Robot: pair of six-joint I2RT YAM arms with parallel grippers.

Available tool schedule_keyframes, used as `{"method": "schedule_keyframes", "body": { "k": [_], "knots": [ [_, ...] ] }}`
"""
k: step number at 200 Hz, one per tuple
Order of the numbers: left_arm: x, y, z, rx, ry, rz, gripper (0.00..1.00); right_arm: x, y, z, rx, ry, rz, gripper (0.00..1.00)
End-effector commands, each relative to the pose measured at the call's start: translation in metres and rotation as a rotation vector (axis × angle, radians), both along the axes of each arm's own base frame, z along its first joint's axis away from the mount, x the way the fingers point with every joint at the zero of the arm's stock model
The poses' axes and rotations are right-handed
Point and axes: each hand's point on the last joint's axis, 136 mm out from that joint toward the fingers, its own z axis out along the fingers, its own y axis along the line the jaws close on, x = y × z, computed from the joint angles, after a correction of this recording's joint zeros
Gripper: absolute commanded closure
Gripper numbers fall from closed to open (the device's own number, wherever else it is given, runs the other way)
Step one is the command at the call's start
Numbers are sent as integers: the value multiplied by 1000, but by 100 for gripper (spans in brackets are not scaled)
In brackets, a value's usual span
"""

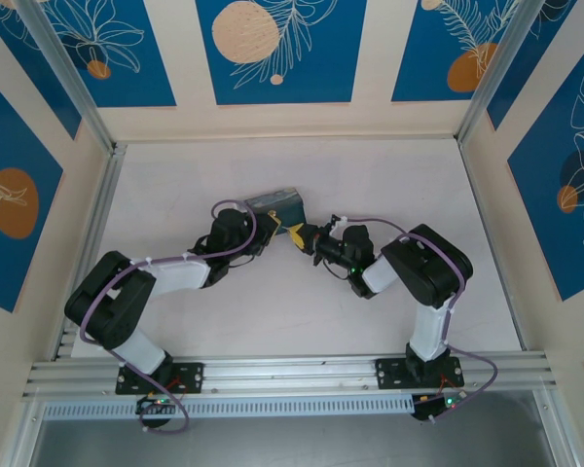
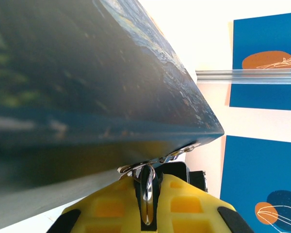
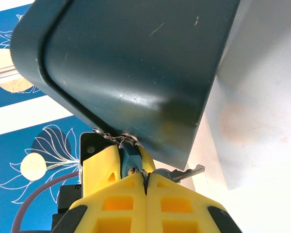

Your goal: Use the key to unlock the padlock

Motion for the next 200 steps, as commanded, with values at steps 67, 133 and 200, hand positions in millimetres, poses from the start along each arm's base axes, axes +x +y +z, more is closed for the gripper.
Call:
{"method": "schedule_keyframes", "body": {
  "k": [67, 133, 200],
  "knots": [
    [-5, -12, 31, -73, -81, -55, 100, 0, 0, 10, 36, -29, -8, 100],
    [-5, -12, 25, -63, -74, -53, 100, -1, -6, 10, 38, -23, -23, 100],
    [-5, -12, 22, -54, -72, -54, 100, -1, -8, 8, 37, -15, -27, 100]
  ]
}}
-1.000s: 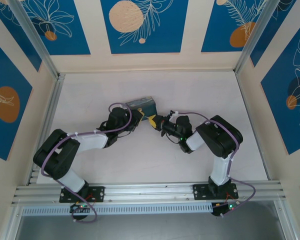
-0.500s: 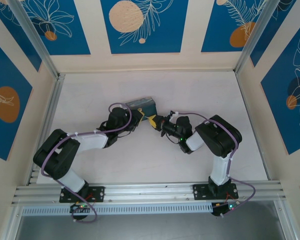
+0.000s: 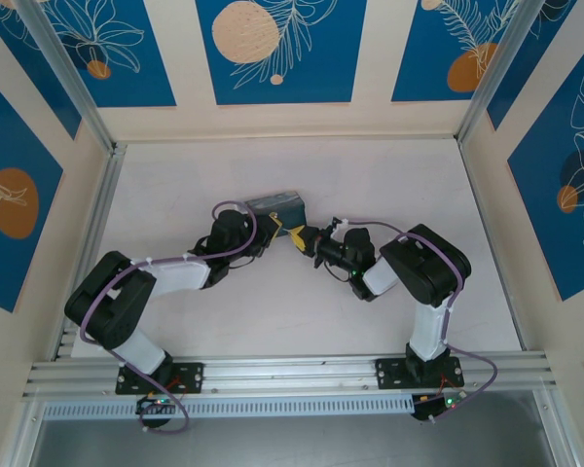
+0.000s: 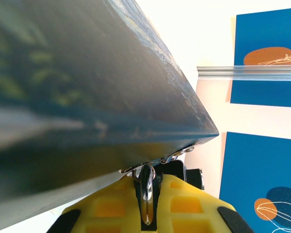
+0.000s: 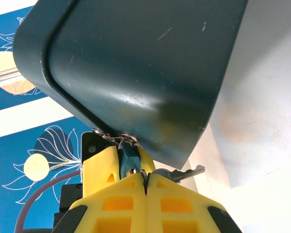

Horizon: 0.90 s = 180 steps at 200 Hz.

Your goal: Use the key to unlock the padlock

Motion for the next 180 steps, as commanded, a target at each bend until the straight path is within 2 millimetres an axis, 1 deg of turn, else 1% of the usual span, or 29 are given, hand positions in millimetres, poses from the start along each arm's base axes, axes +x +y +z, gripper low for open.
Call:
{"method": "schedule_keyframes", "body": {
  "k": [1, 54, 102, 129, 180],
  "knots": [
    [-1, -11, 24, -51, -83, -43, 100, 2, -5, 13, 26, -29, -24, 100],
    [-1, -10, 21, -45, -79, -43, 100, 1, -6, 13, 30, -21, -25, 100],
    [-2, -11, 20, -46, -77, -47, 100, 4, -4, 21, 44, -36, -26, 100],
    [-2, -11, 19, -43, -76, -48, 100, 5, -4, 21, 47, -34, -26, 100],
    [-2, -11, 17, -40, -71, -47, 100, 0, -2, 30, 57, -51, -13, 100]
  ]
}}
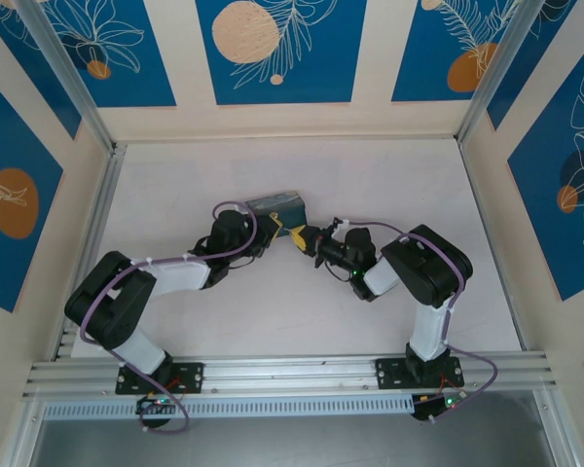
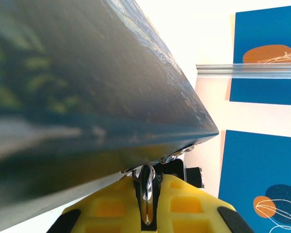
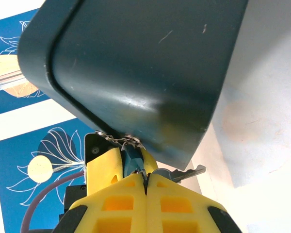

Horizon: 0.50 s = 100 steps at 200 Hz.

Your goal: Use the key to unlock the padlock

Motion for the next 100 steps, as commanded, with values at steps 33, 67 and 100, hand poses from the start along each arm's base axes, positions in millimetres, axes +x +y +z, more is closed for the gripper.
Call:
{"method": "schedule_keyframes", "body": {
  "k": [33, 67, 100],
  "knots": [
    [-1, -10, 17, -36, -71, -37, 100, -2, 4, 27, 45, -63, 1, 100],
    [-1, -11, 18, -39, -72, -40, 100, -1, 9, 21, 42, -48, 9, 100],
    [-1, -13, 21, -52, -71, -40, 100, 1, 15, 19, 41, -48, 14, 100]
  ]
}}
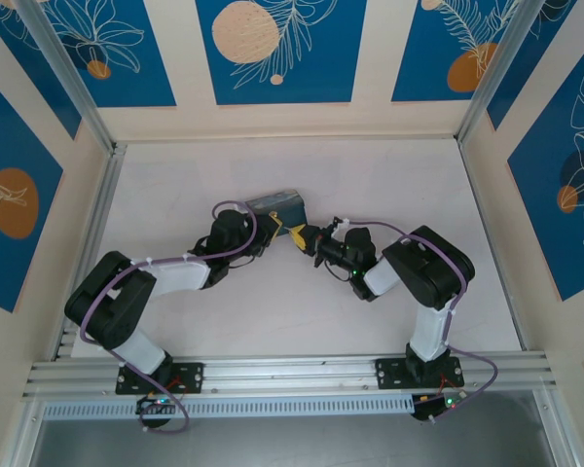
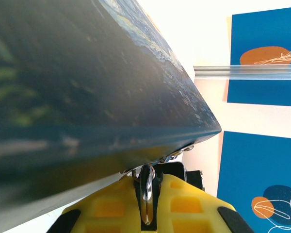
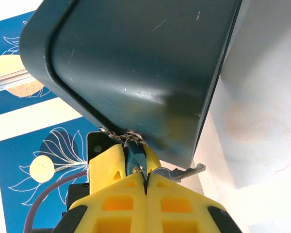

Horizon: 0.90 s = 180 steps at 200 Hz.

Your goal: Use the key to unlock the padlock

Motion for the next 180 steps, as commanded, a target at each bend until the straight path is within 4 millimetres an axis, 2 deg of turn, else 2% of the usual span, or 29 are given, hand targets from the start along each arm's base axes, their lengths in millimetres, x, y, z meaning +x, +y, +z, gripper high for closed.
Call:
{"method": "schedule_keyframes", "body": {
  "k": [1, 74, 116, 180],
  "knots": [
    [-2, -13, 19, -50, -64, -45, 100, 2, 13, 16, 38, -47, 19, 100],
    [-4, -17, 26, -70, -72, -51, 100, 3, 15, 3, 24, -20, 16, 100],
    [-4, -15, 24, -49, -73, -54, 100, 5, 1, -6, 9, 2, -4, 100],
    [-3, -19, 24, -43, -74, -71, 100, 9, 24, 4, 46, -3, 45, 100]
  ]
}}
